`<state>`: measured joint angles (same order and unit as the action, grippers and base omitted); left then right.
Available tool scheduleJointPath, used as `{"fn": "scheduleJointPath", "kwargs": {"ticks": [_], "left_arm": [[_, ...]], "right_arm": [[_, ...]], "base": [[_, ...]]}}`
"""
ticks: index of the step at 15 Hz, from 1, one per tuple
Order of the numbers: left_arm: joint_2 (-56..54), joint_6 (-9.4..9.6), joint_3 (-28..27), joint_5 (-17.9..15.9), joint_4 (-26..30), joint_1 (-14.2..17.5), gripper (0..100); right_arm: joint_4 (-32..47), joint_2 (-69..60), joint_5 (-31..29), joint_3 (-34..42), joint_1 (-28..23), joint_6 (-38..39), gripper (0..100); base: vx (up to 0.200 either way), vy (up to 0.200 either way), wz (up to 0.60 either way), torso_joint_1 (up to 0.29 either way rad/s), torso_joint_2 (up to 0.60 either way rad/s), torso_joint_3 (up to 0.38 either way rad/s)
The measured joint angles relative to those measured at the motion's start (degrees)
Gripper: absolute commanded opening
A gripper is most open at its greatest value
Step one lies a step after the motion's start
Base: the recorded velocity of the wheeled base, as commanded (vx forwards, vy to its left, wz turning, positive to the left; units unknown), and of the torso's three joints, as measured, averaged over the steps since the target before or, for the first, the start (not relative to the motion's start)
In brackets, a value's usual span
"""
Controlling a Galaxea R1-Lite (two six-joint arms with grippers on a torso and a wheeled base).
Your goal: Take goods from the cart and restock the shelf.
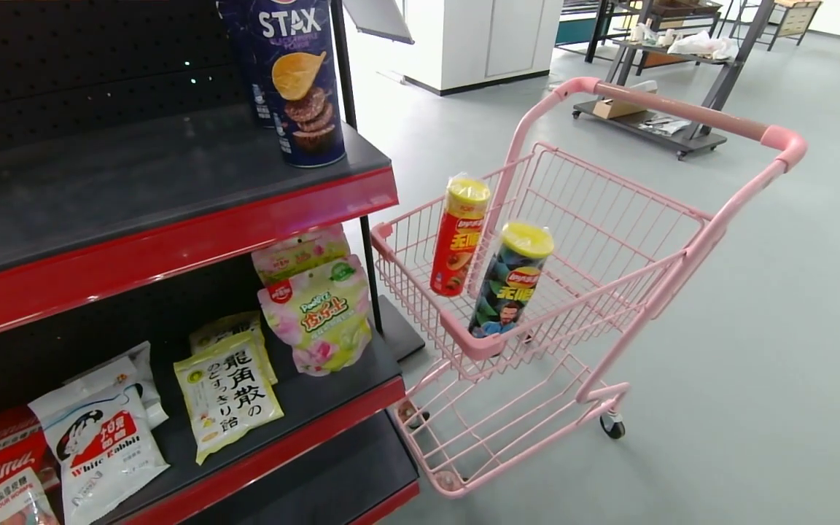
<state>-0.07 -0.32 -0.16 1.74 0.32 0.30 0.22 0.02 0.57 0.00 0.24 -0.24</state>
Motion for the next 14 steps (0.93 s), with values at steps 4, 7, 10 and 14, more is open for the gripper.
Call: {"fn": "scheduleJointPath", "kwargs": {"ticks": [4,7,10,14], "left_arm": [[0.0,0.0,-0.02,0.0,0.0,0.05,100],[0.0,0.0,-0.02,0.02,0.01,0.0,100],[0.0,-0.01,0.0,0.0,0.01,0.02,100],[0.0,-0.01,0.0,0.04,0.04,0.0,100]], "right_arm": [[0.1,1.27,1.58,-1.07,0.49,-2.54,100],[-0.22,10.39,5.17,-10.85,1.76,0.46,100],[-3.47,31.98,8.05,-24.55,3.97,3.13,100],[-15.85,64.61,12.04,-38.58,8.77,5.33,100]], "base": [[0.0,0.0,0.0,0.0,0.0,0.0],[0.0,0.0,0.0,0.0,0.0,0.0],[0.0,0.0,0.0,0.0,0.0,0.0],[0.0,0.0,0.0,0.0,0.0,0.0]]}}
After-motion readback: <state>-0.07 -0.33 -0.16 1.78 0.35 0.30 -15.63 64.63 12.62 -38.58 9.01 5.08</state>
